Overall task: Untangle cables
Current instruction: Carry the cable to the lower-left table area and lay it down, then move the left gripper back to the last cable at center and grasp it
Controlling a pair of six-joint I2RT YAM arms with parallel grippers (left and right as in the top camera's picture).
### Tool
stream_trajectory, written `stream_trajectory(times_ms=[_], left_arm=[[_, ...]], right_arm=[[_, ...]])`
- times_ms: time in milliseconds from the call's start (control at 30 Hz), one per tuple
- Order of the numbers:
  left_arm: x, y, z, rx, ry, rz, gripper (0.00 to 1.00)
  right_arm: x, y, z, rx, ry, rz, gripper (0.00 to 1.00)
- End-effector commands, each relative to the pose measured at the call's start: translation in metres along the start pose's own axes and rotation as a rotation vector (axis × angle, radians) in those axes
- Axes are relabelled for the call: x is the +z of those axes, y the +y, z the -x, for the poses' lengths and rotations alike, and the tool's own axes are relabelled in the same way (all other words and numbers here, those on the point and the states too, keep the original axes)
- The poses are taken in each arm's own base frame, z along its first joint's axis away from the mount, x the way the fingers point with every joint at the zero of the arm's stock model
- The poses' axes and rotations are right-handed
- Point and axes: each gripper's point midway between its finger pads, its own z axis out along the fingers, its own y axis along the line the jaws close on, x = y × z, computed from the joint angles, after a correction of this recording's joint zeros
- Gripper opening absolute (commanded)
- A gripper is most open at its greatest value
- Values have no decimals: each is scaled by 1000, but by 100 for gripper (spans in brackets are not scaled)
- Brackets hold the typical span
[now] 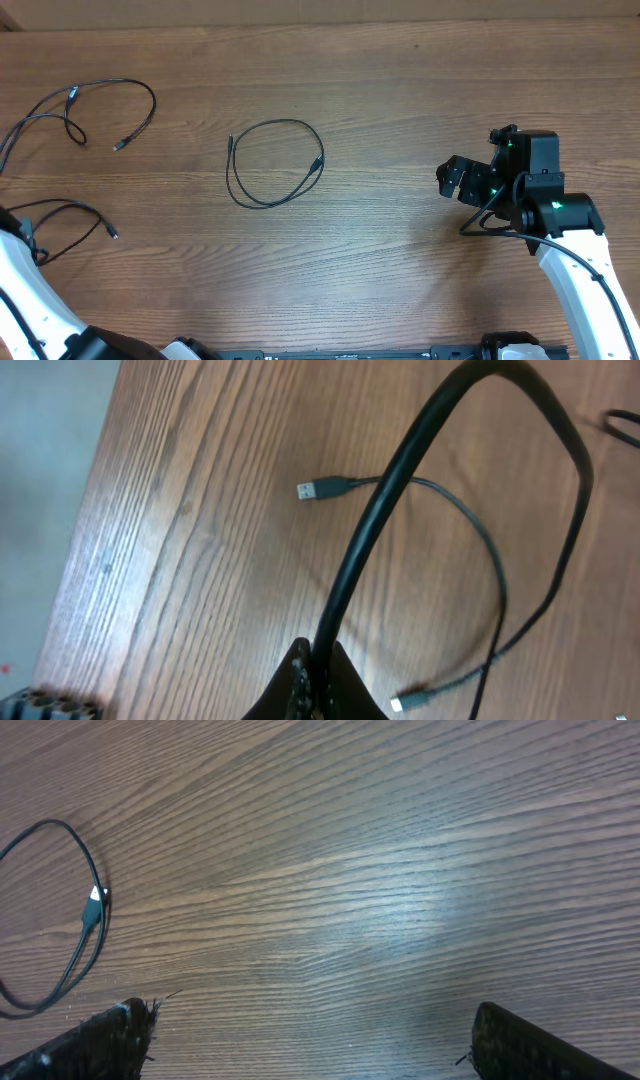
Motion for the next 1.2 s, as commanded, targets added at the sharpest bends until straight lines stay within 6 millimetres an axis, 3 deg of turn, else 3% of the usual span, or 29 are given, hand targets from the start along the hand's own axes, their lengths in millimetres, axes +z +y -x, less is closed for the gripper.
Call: stream_trajectory(times_ms=[0,167,267,467,567,700,867,1000,1167], left_arm=[[17,12,-5,-51,29,18,4],[41,33,-3,-159,28,55,5],[51,40,-3,-189,30,63,12],[60,39,-8,-196,54,53,61],[60,21,-18,-133,122,-37,72],[53,-15,-31,77,190,-222,89],[40,-38,-60,253,230,-302,99],[25,-60,-92,436,238,-362,100],[-4,-86,-152,713,255,-456,100]], right_arm=[[2,0,0,-2,-3,5,100],[2,0,0,-2,-2,5,100],[2,0,1,-3,-5,6,100],[2,1,3,-4,-12,8,100],[2,1,2,-4,-11,8,100],[2,1,2,-3,-8,8,100],[2,1,2,-3,-11,8,100],[2,1,2,-3,-11,9,100],[2,1,2,-4,-12,9,100]])
